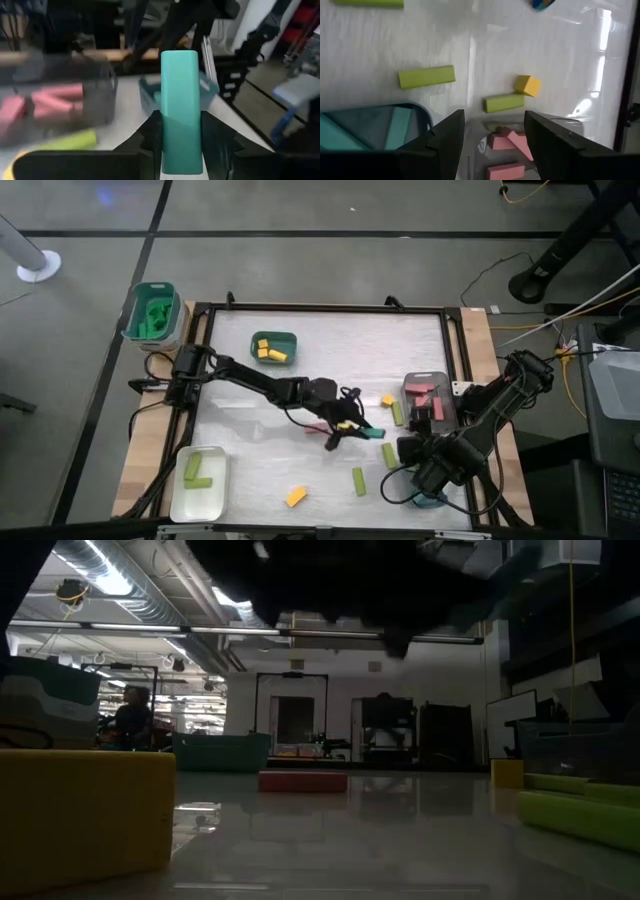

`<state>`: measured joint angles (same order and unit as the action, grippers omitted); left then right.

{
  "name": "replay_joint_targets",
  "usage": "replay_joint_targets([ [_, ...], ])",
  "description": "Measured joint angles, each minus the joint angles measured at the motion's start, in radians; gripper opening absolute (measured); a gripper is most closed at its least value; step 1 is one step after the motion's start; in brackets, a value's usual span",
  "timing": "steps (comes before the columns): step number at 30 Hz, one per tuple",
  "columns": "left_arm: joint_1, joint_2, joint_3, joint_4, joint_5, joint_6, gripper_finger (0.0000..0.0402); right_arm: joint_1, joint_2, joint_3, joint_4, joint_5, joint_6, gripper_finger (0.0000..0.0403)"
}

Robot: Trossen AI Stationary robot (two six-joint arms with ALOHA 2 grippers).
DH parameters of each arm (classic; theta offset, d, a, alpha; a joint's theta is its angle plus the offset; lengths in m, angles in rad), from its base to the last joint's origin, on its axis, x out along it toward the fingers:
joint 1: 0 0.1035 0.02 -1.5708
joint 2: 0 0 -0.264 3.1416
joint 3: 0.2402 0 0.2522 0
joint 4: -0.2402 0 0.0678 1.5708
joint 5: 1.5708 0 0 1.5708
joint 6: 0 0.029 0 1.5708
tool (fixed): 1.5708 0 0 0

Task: Sort blocks
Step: Put the blue block into the blue bin

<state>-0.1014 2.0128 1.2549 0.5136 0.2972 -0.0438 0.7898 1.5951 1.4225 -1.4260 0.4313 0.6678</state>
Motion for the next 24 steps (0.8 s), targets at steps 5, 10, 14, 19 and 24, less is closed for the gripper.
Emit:
replay_joint_targets([
  [5,-0.031,0.076,0.129,-0.009,-0.031,0.037,0.0081,0.001,0.000,0.114,-0.068,0.063,-0.001,0.0207],
  [10,-0.038,0.189,0.285,-0.001,-0.034,0.043,0.0081,0.002,-0.001,0.241,-0.148,0.149,-0.004,0.0207],
  [14,-0.049,0.296,0.410,-0.012,-0.043,0.041,0.0081,0.002,-0.003,0.306,-0.144,0.199,-0.088,0.0207],
  [19,-0.075,0.428,0.571,-0.003,-0.060,0.044,0.0081,0.002,-0.006,0.332,-0.143,0.286,-0.156,0.0207],
  [24,-0.100,0.543,0.696,-0.005,-0.102,0.044,0.0083,-0.004,-0.006,0.332,-0.146,0.345,-0.157,0.0207],
])
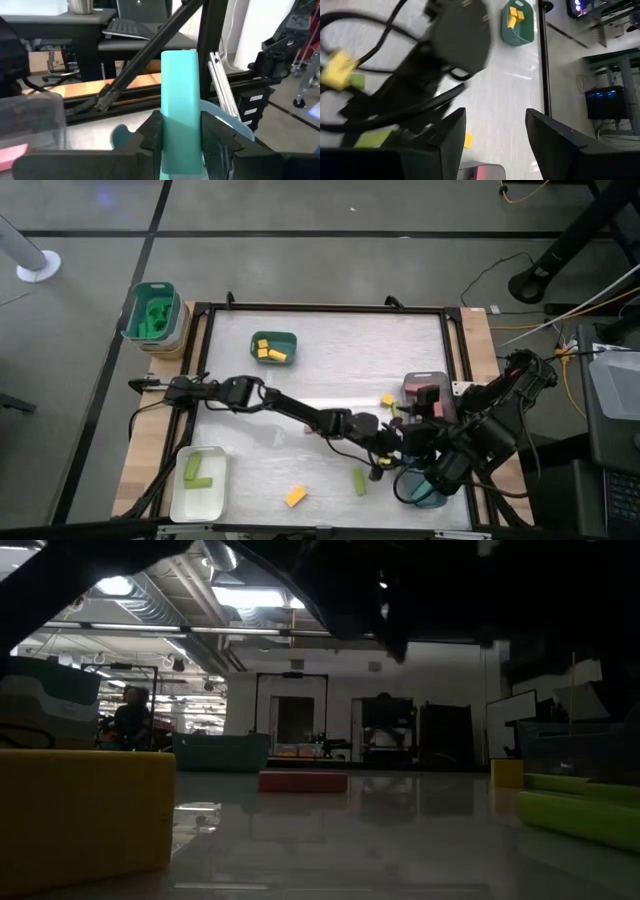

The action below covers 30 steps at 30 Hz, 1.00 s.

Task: Sort blocks
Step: Put the blue block into the blue bin

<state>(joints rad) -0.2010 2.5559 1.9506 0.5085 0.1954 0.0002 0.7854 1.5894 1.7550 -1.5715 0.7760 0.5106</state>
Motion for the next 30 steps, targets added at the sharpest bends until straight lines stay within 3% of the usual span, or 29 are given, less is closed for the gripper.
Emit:
replay_joint_targets([
  [8,-0.027,0.095,0.104,0.001,-0.062,0.038,0.0093,-0.060,0.000,0.000,0.000,-0.004,-0.019,0.0207],
  [22,-0.027,0.099,0.108,-0.005,-0.094,0.168,0.0120,-0.189,0.001,0.000,0.000,-0.080,-0.047,0.0207],
  [30,-0.033,0.099,0.108,-0.014,-0.094,0.189,0.0137,-0.205,0.001,0.000,0.001,-0.109,-0.047,0.0207],
])
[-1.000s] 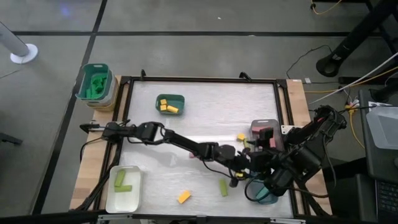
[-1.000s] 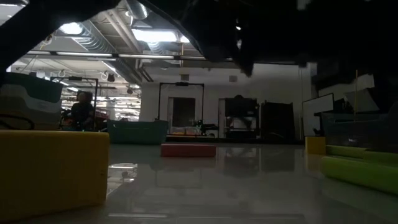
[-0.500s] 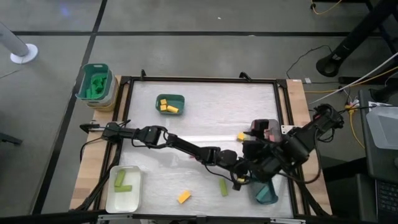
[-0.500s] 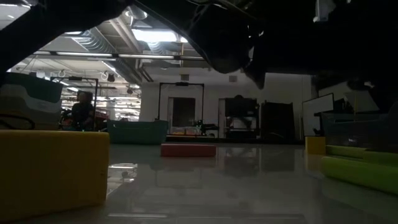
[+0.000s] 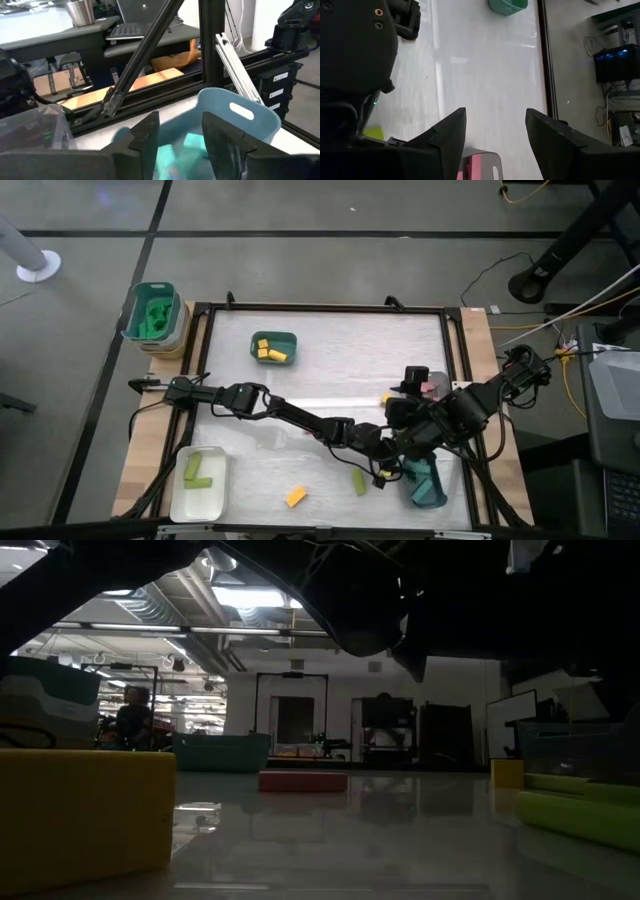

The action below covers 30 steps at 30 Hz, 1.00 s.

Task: Sort blocks
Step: Put the blue block into the blue bin, then put the pink block into the black bin

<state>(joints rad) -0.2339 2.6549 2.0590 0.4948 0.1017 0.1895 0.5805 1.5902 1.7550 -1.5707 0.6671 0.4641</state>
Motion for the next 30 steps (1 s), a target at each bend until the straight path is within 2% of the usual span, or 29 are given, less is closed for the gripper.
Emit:
replay_joint_targets([
  [7,0.001,-0.012,0.000,-0.084,-0.020,-0.007,0.0180,0.001,0.000,0.000,0.000,-0.007,0.008,0.0207],
  [10,0.003,-0.072,-0.001,-0.287,-0.021,-0.002,0.0186,0.001,0.000,-0.010,0.004,-0.007,0.050,0.0207],
  [17,0.007,-0.261,0.001,-1.006,-0.021,-0.060,0.0177,0.001,0.000,-0.115,0.002,-0.025,0.055,0.0207],
  [22,0.001,-0.324,0.001,-1.393,-0.025,-0.135,0.0167,0.001,0.000,-0.205,0.004,-0.040,0.055,0.0207],
  [26,-0.019,-0.339,-0.010,-1.589,-0.040,-0.166,0.0156,0.001,0.000,-0.261,0.015,-0.059,0.059,0.0207],
  [30,-0.047,-0.355,-0.071,-1.616,-0.093,-0.183,0.0149,0.001,-0.001,-0.302,0.018,-0.059,0.066,0.0207],
])
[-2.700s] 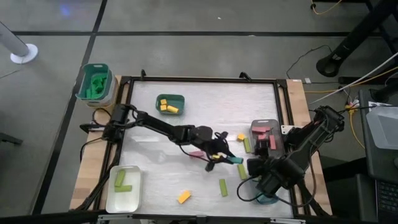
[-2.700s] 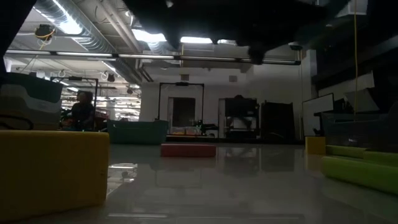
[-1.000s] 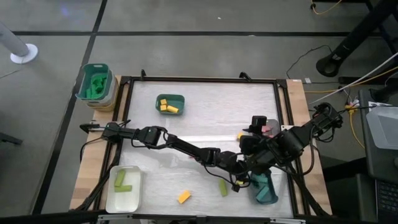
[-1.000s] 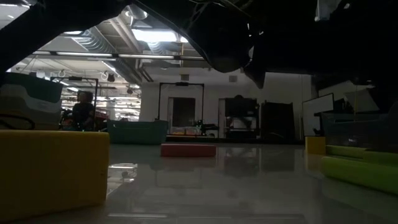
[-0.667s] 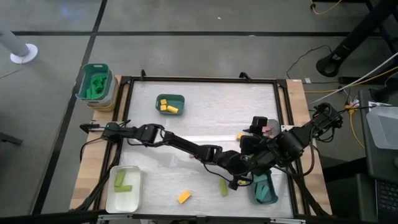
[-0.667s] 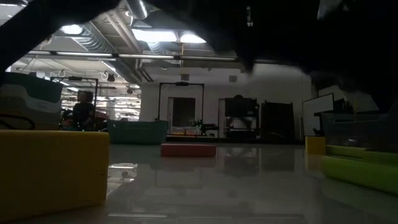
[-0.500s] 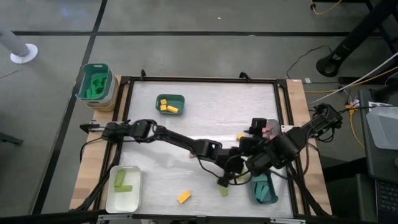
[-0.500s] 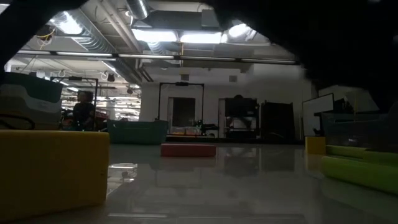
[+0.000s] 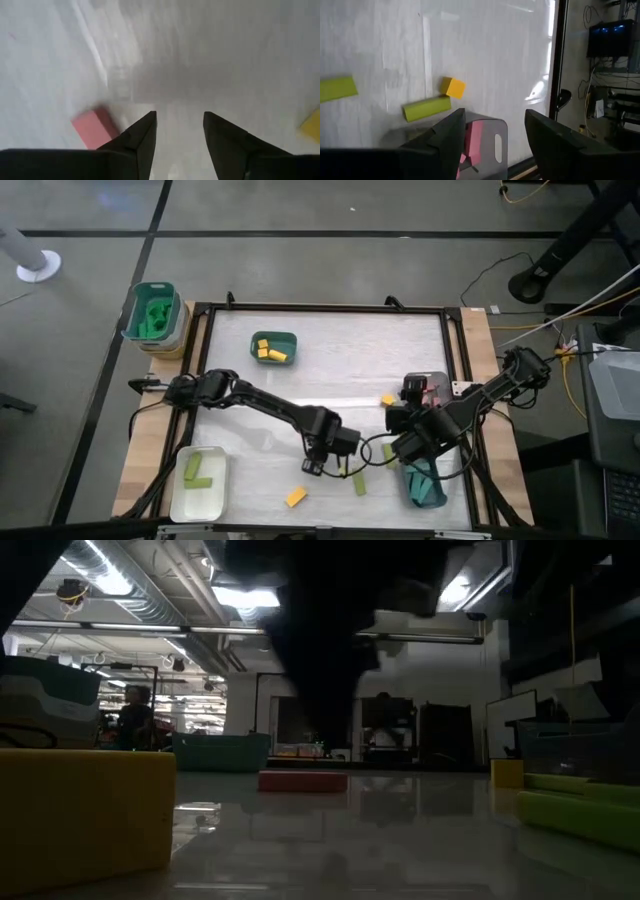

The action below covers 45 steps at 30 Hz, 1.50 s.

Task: Sort blocks
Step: Put the pink block into the black bin

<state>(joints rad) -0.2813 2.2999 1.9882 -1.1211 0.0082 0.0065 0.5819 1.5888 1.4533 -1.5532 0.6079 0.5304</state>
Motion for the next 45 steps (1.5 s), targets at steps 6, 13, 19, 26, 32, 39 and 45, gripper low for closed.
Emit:
replay_joint_targets([
  [6,-0.008,-0.003,-0.087,-0.005,-0.055,-0.023,0.0148,0.000,-0.042,-0.062,0.016,-0.012,0.014,0.0207],
  [13,-0.005,-0.097,-0.175,-0.016,-0.065,-0.058,0.0148,0.001,-0.116,-0.130,0.052,-0.049,0.106,0.0207],
  [19,-0.002,-0.281,-0.368,0.178,-0.173,-0.106,0.0148,0.001,-0.152,-0.206,0.151,-0.053,0.093,0.0207],
  [26,0.042,-0.368,-0.604,0.518,-0.179,-0.153,0.0148,0.000,-0.161,-0.267,0.243,-0.087,0.064,0.0207],
  [32,0.055,-0.354,-0.690,0.531,-0.176,-0.232,0.0148,0.000,-0.162,-0.274,0.279,-0.105,0.062,0.0207],
  [39,0.054,-0.347,-0.756,0.656,-0.176,-0.262,0.0148,0.000,-0.161,-0.274,0.289,-0.105,0.060,0.0207],
  [45,0.065,-0.346,-0.811,0.735,-0.177,-0.302,0.0146,0.000,-0.161,-0.274,0.319,-0.105,0.044,0.0207],
])
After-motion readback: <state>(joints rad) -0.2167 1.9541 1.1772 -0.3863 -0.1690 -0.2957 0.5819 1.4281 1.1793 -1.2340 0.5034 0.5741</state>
